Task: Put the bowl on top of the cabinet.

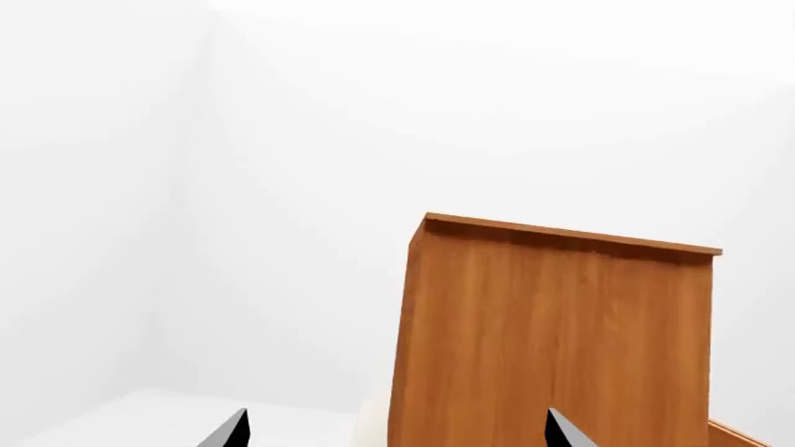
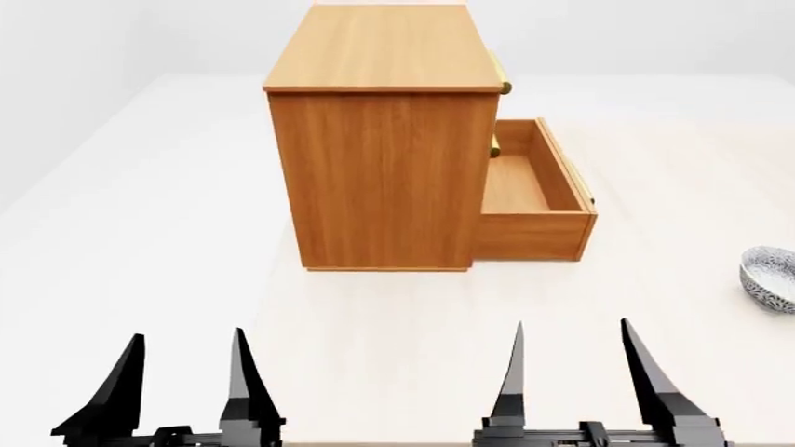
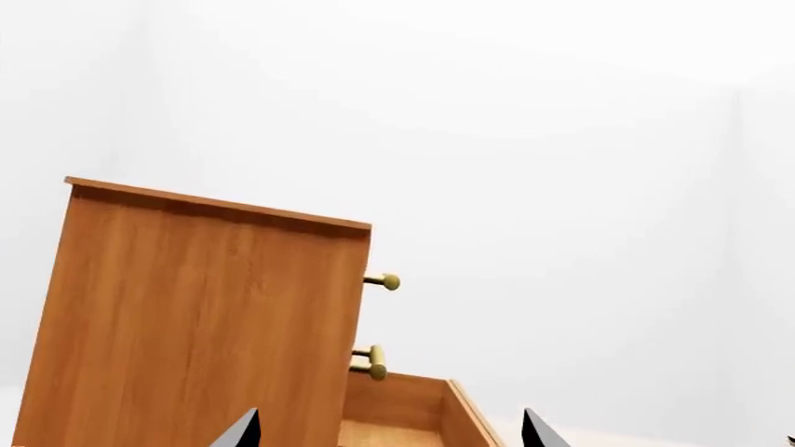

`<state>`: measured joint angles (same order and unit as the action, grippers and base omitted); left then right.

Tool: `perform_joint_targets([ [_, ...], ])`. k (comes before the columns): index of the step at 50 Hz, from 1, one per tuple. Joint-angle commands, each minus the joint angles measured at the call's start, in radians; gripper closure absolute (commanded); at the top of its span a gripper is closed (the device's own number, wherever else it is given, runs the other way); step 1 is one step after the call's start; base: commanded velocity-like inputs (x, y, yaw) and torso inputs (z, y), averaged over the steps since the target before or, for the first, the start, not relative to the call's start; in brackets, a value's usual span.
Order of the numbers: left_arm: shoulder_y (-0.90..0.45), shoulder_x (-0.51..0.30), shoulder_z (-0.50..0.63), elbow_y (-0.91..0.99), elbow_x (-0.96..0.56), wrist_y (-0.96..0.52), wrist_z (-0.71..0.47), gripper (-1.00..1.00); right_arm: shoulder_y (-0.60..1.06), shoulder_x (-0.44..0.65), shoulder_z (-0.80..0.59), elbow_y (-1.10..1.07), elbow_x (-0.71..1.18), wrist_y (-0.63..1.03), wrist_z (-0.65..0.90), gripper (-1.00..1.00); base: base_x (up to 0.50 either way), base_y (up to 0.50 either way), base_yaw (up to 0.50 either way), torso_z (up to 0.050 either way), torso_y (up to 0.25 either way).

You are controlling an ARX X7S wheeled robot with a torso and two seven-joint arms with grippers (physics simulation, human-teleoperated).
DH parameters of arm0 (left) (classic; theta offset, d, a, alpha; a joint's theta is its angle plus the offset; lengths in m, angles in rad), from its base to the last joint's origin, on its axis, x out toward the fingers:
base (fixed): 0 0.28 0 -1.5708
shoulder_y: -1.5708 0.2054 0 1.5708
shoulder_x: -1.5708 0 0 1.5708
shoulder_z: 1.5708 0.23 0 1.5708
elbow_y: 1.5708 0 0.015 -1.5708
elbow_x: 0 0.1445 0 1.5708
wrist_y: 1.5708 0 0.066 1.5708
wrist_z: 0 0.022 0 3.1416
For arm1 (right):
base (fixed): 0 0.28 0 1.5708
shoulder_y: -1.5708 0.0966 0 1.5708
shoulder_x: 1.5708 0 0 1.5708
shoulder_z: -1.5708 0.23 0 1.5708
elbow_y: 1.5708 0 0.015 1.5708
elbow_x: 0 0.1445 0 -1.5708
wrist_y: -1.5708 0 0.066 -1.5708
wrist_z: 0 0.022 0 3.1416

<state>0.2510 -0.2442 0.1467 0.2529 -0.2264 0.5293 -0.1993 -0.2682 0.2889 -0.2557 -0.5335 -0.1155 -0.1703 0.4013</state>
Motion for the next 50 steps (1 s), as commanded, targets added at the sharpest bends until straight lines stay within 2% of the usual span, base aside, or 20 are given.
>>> perform_joint_targets([
  [1, 0.001, -0.004, 0.005, 0.002, 0.002, 0.0, -0.006, -1.0, -0.004, 0.005, -0.002, -0.008, -0.001, 0.001, 0.007, -1.0, 0.33, 0.0, 0.0, 0.0, 0.0],
  [22, 0.006, -0.012, 0.01, 0.005, -0.004, 0.01, -0.013, -1.0, 0.001, 0.008, -0.005, -0.028, 0.002, 0.04, 0.015, -1.0, 0.16, 0.0, 0.0, 0.0, 0.0],
  [50, -0.002, -0.021, 0.02, 0.004, -0.003, 0.004, -0.026, -1.0, 0.023, 0.012, -0.016, 0.038, 0.015, 0.002, 0.03, -1.0, 0.09, 0.0, 0.0, 0.0, 0.0],
])
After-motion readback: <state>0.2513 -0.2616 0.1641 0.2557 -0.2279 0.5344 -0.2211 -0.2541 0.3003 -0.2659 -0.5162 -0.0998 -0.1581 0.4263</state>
